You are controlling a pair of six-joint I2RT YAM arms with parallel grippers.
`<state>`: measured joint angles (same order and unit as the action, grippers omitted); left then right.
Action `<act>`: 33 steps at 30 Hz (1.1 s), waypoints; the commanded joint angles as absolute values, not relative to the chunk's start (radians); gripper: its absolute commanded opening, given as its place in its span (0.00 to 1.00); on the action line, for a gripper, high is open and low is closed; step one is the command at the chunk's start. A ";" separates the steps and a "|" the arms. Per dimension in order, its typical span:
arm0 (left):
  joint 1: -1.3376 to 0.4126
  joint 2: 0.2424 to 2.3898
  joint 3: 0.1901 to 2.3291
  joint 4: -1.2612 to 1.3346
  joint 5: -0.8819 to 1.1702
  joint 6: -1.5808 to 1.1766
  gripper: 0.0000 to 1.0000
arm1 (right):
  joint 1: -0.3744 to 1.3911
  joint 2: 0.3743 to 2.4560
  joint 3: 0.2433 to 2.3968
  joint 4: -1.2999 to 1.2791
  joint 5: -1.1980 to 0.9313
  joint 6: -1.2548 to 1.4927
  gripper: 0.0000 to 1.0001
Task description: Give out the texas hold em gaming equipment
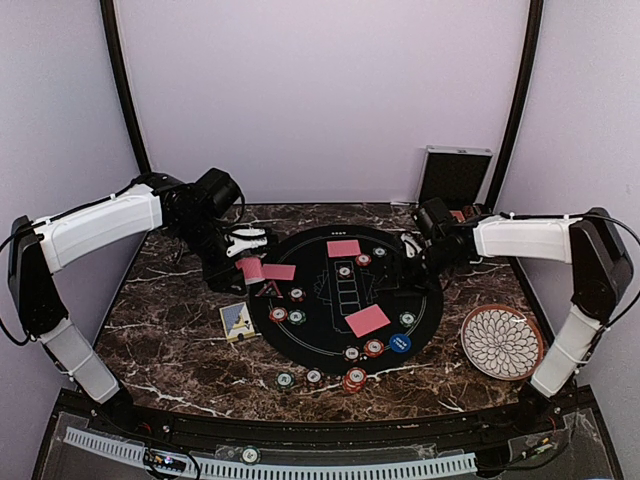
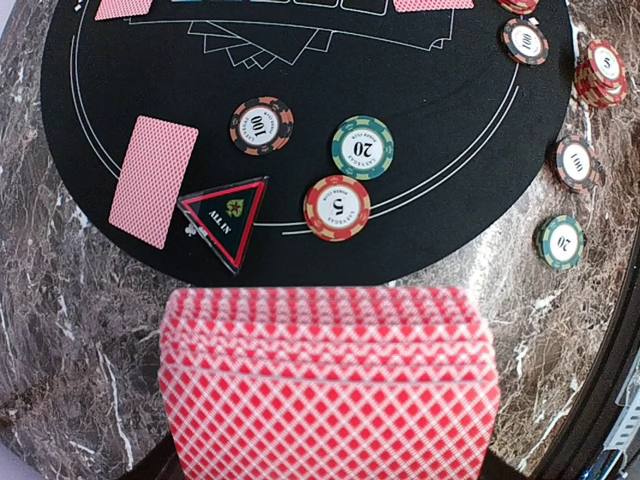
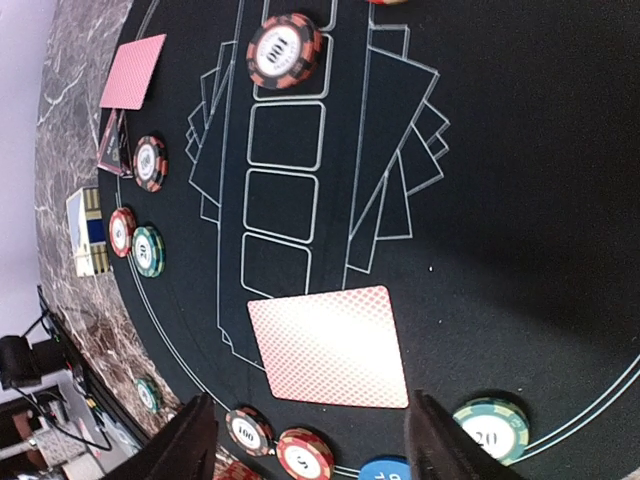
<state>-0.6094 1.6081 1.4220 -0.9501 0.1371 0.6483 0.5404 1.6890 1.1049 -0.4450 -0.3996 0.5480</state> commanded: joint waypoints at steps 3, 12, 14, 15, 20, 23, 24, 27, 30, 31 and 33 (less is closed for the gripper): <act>-0.608 1.567 1.438 -0.966 0.149 0.657 0.02 | 0.578 1.625 1.188 -0.419 -0.408 0.591 0.76; -0.608 1.573 1.447 -0.956 0.139 0.654 0.02 | 0.716 1.719 1.274 -0.199 -0.571 0.707 0.84; -0.608 1.568 1.447 -0.940 0.131 0.648 0.00 | 0.744 1.751 1.292 -0.168 -0.548 0.730 0.94; -0.608 1.566 1.441 -0.929 0.128 0.649 0.00 | 0.765 1.766 1.316 -0.176 -0.503 0.719 0.98; -0.607 1.559 1.418 -0.918 0.109 0.648 0.00 | 0.801 1.826 1.415 -0.309 -0.260 0.679 0.99; -0.607 1.555 1.419 -0.917 0.109 0.643 0.00 | 0.784 1.802 1.348 -0.225 -0.240 0.764 0.99; -0.607 1.555 1.420 -0.916 0.112 0.642 0.00 | 0.776 1.787 1.307 -0.179 -0.241 0.800 0.99; -0.608 1.549 1.420 -0.909 0.116 0.633 0.00 | 0.781 1.748 1.217 -0.069 -0.176 0.846 0.98; -0.607 1.538 1.412 -0.902 0.119 0.631 0.00 | 0.787 1.744 1.213 -0.075 -0.152 0.813 0.99; -0.607 1.537 1.410 -0.898 0.116 0.631 0.00 | 0.788 1.742 1.218 -0.080 -0.153 0.798 0.99; -0.607 1.534 1.407 -0.895 0.116 0.632 0.00 | 0.774 1.737 1.221 -0.079 -0.166 0.795 0.99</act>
<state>-0.6094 1.5959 1.4197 -0.9146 0.1116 0.6415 0.7811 1.7844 1.2152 -0.1604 -0.1997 0.7979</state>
